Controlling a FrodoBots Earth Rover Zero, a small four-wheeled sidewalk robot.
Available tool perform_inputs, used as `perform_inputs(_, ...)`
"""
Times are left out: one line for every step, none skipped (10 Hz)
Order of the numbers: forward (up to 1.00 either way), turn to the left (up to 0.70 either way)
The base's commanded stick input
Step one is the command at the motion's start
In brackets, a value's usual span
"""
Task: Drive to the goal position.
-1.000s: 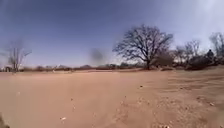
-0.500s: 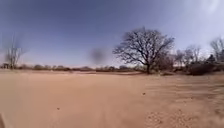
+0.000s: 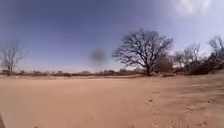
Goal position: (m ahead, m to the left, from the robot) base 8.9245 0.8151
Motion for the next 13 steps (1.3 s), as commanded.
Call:
perform_inputs(1.00,0.07)
perform_inputs(1.00,0.19)
perform_inputs(1.00,0.24)
perform_inputs(1.00,0.12)
perform_inputs(1.00,0.00)
perform_inputs(1.00,0.00)
perform_inputs(1.00,0.00)
perform_inputs(1.00,0.00)
perform_inputs(1.00,0.00)
perform_inputs(1.00,0.00)
perform_inputs(1.00,0.00)
perform_inputs(1.00,0.00)
perform_inputs(1.00,0.00)
